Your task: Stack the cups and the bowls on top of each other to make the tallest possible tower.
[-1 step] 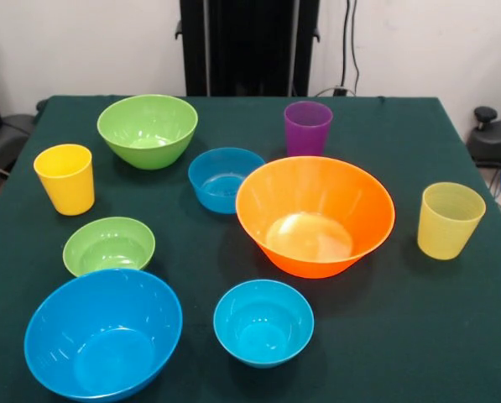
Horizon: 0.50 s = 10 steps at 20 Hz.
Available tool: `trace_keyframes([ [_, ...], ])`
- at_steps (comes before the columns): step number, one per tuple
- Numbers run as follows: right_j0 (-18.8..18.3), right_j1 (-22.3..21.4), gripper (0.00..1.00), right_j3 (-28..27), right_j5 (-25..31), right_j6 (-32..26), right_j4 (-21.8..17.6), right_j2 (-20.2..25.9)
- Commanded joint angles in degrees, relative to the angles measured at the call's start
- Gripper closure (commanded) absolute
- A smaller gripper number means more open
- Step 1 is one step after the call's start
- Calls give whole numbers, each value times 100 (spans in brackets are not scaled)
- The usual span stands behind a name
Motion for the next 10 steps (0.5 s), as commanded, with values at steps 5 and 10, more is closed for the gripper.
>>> trace_keyframes([
  [5,-33,122,0,-1772,2773,-465,187,538],
  [10,-221,281,0,-1948,2714,-1073,430,842],
])
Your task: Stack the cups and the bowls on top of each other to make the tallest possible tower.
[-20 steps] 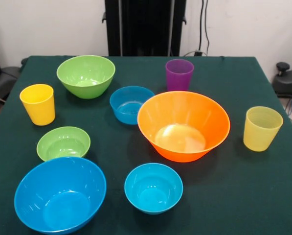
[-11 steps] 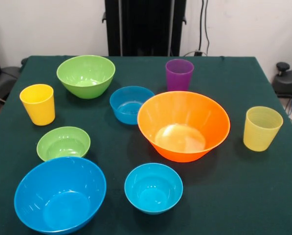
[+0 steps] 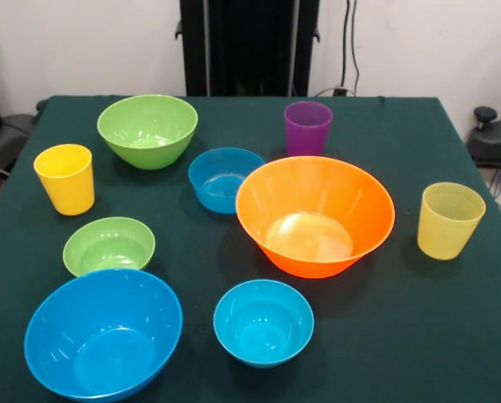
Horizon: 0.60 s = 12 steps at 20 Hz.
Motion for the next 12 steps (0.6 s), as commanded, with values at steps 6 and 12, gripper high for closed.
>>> trace_keyframes([
  [6,-687,280,0,798,-973,-2034,67,1304],
  [12,-1184,683,0,1773,-1517,-2151,-415,1973],
])
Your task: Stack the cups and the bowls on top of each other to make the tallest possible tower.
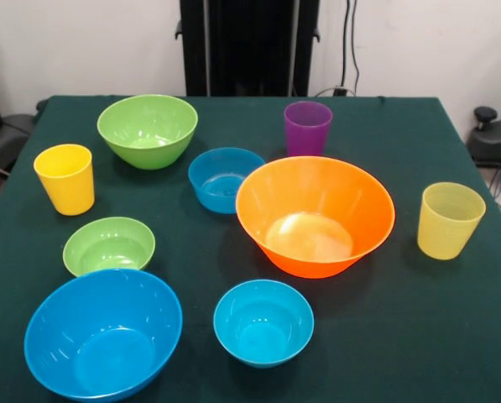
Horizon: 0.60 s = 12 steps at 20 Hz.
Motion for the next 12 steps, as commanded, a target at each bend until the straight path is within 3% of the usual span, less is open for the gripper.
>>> trace_keyframes([
  [1,-517,829,0,1667,-507,-2177,-688,1161],
  [4,-812,1041,0,1823,-634,-2235,-942,1532],
  [9,-1021,1395,0,1879,-797,-2005,-1823,1610],
  [12,-1240,1467,0,1793,-684,-1886,-1937,1770],
])
